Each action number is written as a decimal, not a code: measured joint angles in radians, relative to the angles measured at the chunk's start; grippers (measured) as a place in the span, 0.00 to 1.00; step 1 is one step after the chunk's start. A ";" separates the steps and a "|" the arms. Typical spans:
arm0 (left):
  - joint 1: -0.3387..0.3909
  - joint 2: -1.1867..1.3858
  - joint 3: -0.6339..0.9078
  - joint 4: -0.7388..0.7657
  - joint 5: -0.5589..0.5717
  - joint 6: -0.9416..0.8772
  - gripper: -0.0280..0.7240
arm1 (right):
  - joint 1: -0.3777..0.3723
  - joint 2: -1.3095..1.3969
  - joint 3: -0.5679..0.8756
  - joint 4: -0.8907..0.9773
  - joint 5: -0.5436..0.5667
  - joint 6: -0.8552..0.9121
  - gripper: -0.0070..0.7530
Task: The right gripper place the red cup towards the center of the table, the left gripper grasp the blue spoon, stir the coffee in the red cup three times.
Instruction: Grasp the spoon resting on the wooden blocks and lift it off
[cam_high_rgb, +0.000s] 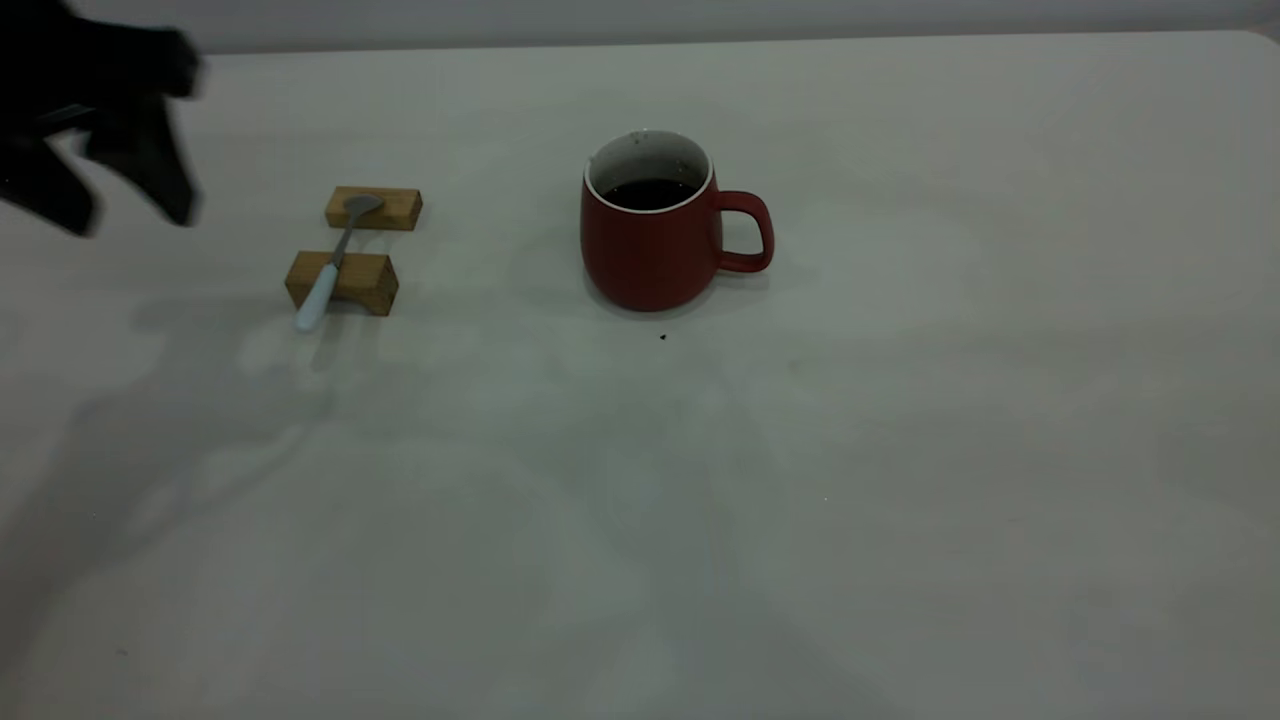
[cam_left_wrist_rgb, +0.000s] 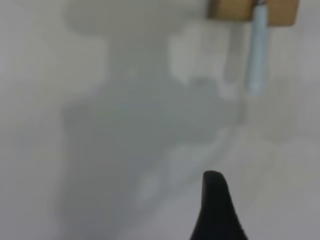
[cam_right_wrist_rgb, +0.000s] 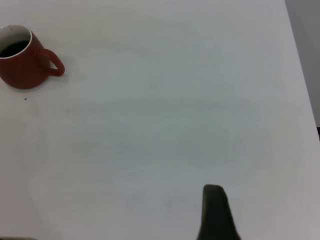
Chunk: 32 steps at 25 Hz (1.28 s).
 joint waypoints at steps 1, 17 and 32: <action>-0.008 0.038 -0.028 -0.001 -0.004 -0.005 0.80 | 0.000 0.000 0.000 0.000 0.000 0.000 0.74; -0.023 0.387 -0.311 -0.001 0.042 -0.037 0.80 | 0.000 0.000 0.000 0.000 0.000 0.000 0.74; -0.023 0.511 -0.378 -0.010 0.039 -0.040 0.77 | 0.000 0.000 0.000 0.000 0.000 0.000 0.74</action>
